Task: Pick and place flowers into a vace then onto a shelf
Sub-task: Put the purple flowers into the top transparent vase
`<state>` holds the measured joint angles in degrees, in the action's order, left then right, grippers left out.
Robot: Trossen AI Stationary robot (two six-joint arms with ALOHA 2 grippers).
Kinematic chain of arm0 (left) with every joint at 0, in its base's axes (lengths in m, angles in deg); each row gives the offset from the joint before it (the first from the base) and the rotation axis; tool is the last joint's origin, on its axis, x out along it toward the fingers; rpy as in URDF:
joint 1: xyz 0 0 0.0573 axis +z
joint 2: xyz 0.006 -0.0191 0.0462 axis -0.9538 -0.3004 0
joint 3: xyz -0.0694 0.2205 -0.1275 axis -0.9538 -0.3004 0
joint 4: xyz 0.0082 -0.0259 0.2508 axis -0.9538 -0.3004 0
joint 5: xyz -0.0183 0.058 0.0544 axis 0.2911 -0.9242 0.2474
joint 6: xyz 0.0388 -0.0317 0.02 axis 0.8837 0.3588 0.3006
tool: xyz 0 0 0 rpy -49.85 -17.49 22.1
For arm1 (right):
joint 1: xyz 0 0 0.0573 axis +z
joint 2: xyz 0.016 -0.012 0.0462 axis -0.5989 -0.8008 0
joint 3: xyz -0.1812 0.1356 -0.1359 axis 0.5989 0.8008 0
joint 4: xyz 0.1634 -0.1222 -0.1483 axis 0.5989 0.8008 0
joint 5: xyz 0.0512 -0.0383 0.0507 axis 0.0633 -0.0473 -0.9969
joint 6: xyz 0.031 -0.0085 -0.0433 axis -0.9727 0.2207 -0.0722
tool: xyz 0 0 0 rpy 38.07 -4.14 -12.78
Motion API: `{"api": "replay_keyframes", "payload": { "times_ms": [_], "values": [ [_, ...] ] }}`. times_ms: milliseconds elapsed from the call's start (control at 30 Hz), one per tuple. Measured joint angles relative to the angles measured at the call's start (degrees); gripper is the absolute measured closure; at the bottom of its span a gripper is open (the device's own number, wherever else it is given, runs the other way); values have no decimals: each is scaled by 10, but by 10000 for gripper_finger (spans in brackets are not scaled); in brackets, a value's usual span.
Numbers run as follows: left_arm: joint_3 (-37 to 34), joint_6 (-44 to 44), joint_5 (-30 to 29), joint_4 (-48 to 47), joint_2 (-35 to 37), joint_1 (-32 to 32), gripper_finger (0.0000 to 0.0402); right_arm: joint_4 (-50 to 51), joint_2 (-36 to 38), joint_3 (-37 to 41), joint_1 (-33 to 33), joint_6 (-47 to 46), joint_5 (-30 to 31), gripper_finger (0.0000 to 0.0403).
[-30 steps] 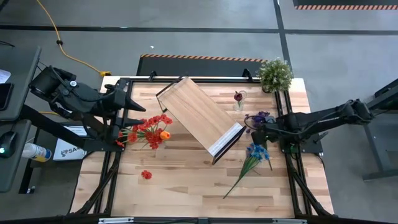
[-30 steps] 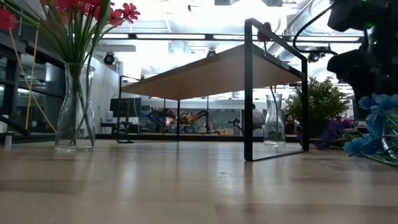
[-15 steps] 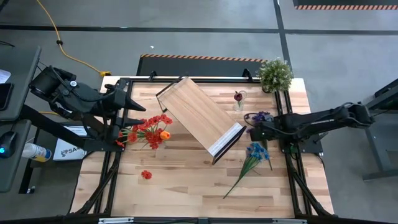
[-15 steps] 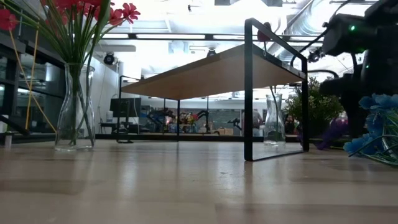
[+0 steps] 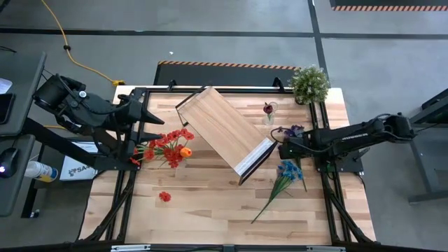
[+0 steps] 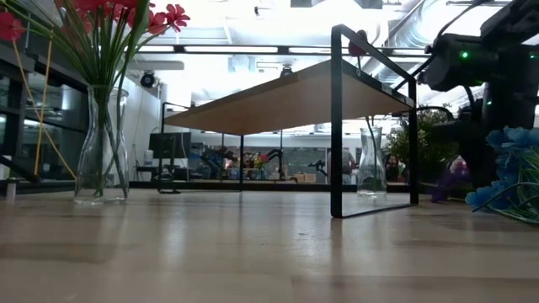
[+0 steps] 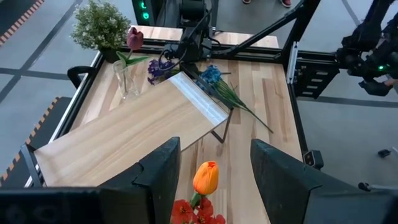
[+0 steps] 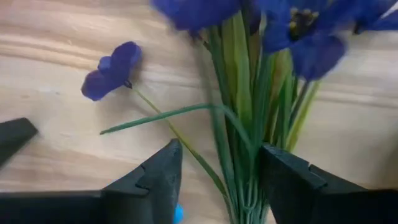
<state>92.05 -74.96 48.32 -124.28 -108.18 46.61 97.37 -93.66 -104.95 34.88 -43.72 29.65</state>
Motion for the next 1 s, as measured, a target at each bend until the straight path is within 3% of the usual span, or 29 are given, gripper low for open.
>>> {"api": "replay_keyframes", "payload": {
  "times_ms": [500,1000],
  "values": [
    [0,0,-11,0,-2,0,172,-30,7,0,-15,0,77,392],
    [0,0,-11,0,-2,0,172,-1,108,-3,-34,12,90,399]
  ]
}}
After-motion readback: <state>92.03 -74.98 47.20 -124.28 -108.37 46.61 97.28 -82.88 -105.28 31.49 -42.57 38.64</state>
